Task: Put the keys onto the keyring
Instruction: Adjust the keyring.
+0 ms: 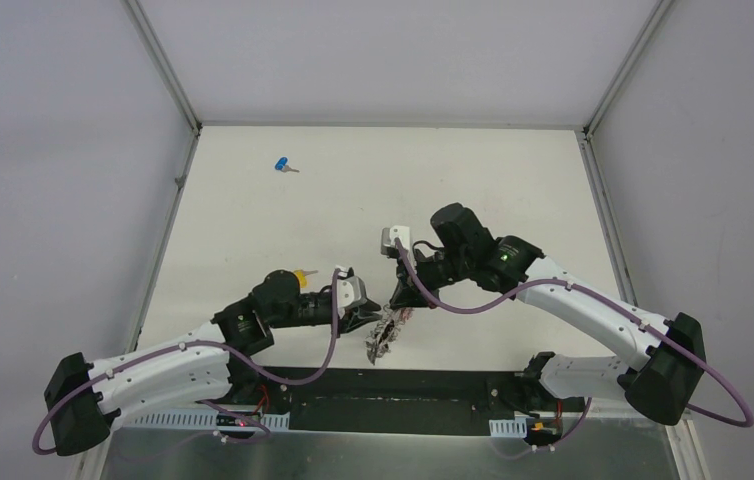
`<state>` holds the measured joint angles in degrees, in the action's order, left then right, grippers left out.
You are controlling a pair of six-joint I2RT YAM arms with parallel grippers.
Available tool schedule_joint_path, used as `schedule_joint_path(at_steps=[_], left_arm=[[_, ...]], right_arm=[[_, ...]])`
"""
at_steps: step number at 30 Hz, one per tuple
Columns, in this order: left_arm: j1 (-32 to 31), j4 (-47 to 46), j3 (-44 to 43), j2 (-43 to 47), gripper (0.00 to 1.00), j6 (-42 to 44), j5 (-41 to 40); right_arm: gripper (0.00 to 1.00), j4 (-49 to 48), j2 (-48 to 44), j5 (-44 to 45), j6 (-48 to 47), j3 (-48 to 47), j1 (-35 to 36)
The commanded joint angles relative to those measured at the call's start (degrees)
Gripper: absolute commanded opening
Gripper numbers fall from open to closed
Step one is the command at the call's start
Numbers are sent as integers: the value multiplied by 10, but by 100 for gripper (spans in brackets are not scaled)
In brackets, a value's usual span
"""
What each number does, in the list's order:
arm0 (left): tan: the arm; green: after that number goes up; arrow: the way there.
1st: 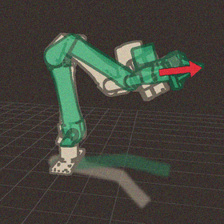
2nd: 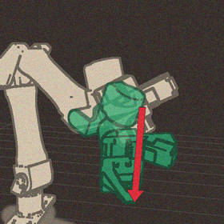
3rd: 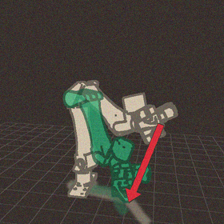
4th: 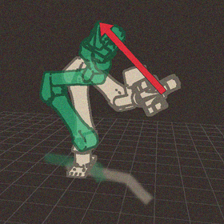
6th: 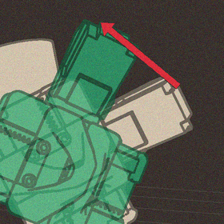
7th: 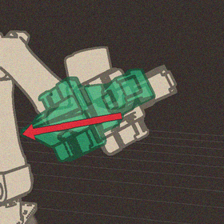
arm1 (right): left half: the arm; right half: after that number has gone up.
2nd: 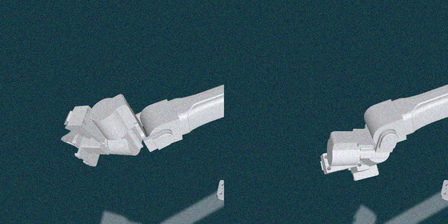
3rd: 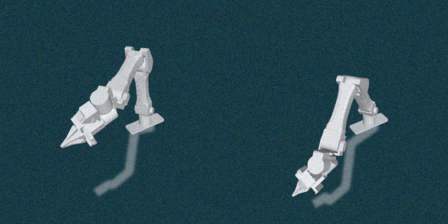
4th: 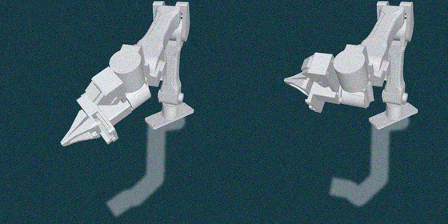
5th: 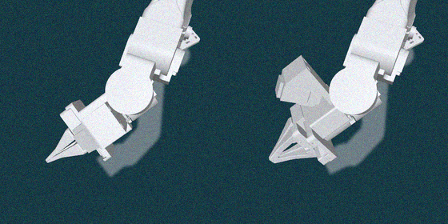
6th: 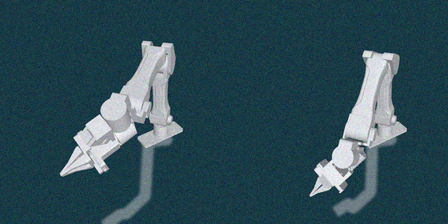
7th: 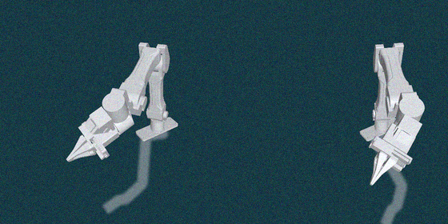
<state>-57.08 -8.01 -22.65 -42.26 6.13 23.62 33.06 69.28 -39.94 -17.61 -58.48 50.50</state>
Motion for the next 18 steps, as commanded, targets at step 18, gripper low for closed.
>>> schedule_joint_path(at_steps=[18], left_arm=[[-11, 55, -23, 74, 36, 70, -30]], right_arm=[[0, -67, 1, -66, 105, 3, -3]])
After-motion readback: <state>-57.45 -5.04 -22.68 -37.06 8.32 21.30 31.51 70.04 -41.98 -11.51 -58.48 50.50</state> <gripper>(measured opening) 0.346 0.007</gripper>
